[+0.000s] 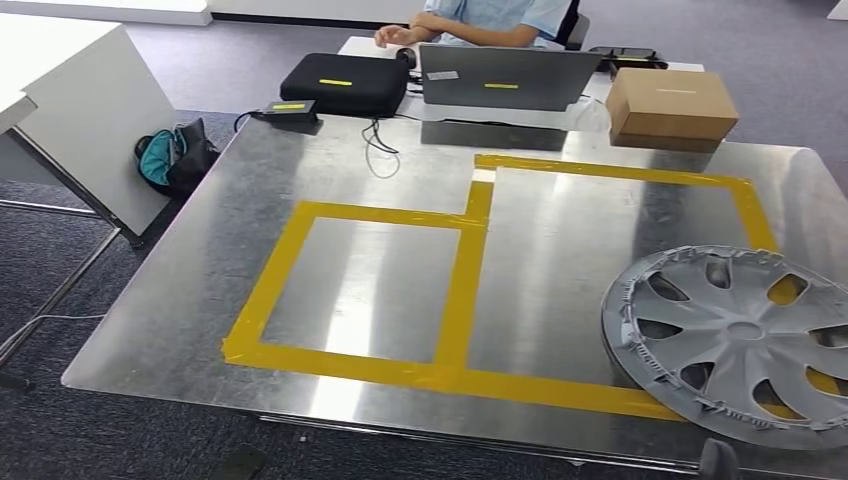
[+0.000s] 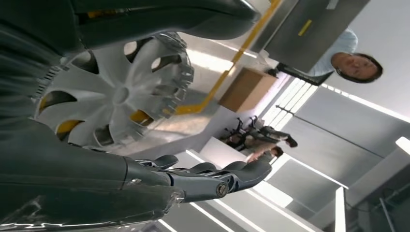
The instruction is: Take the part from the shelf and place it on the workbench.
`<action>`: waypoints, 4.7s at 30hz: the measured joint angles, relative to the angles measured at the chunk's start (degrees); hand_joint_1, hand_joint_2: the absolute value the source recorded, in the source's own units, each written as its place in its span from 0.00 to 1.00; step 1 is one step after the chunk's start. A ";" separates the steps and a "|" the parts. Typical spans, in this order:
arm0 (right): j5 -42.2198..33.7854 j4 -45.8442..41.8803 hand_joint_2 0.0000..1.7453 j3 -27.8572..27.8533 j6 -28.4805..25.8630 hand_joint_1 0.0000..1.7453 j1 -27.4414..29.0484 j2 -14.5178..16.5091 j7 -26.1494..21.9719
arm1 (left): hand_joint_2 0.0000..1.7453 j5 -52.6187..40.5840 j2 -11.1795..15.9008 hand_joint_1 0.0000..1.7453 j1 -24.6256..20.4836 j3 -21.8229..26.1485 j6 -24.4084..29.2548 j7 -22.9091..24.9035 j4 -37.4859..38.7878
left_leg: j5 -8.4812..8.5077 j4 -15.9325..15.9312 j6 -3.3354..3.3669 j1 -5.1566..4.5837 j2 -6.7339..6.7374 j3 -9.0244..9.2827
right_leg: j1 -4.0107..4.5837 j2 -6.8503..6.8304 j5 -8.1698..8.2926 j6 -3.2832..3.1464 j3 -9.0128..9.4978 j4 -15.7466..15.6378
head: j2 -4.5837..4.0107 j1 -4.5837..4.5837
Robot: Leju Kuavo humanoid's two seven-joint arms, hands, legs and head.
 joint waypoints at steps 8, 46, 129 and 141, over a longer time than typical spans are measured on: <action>1.69 2.08 0.00 -5.00 1.75 0.00 0.44 6.65 2.66 | 0.00 -4.60 -1.41 0.00 3.43 4.54 -2.74 -0.29 -5.31 | -2.52 3.45 -3.09 0.38 -0.31 -1.44 | 0.09 0.44 3.10 -3.85 1.73 -6.21 | 0.00 -0.11; 1.39 9.83 0.00 -9.67 -9.23 0.00 -1.53 9.05 18.38 | 0.00 -15.06 -4.97 0.00 2.96 15.32 -4.68 -1.52 -10.00 | -6.34 14.00 -1.64 -1.95 -0.39 -3.47 | 1.77 -0.07 6.05 -5.41 2.61 -10.07 | 0.00 -0.43; 4.55 58.11 0.00 -23.80 22.66 0.00 -15.42 9.73 30.26 | 0.00 -11.71 -9.01 0.00 6.48 28.49 -11.63 -0.63 -17.85 | 1.80 -1.50 0.34 -2.59 -6.55 0.29 | 2.24 2.93 3.30 -5.02 7.04 -10.98 | 0.01 -0.24; 10.70 58.88 0.00 -25.98 27.69 0.00 -15.76 9.92 29.07 | 0.00 4.47 -10.05 0.00 14.27 18.04 -9.75 8.20 -27.69 | -3.93 0.18 -1.13 -1.87 2.53 5.12 | 2.51 -6.91 5.77 -5.31 2.92 -9.02 | 0.01 -0.96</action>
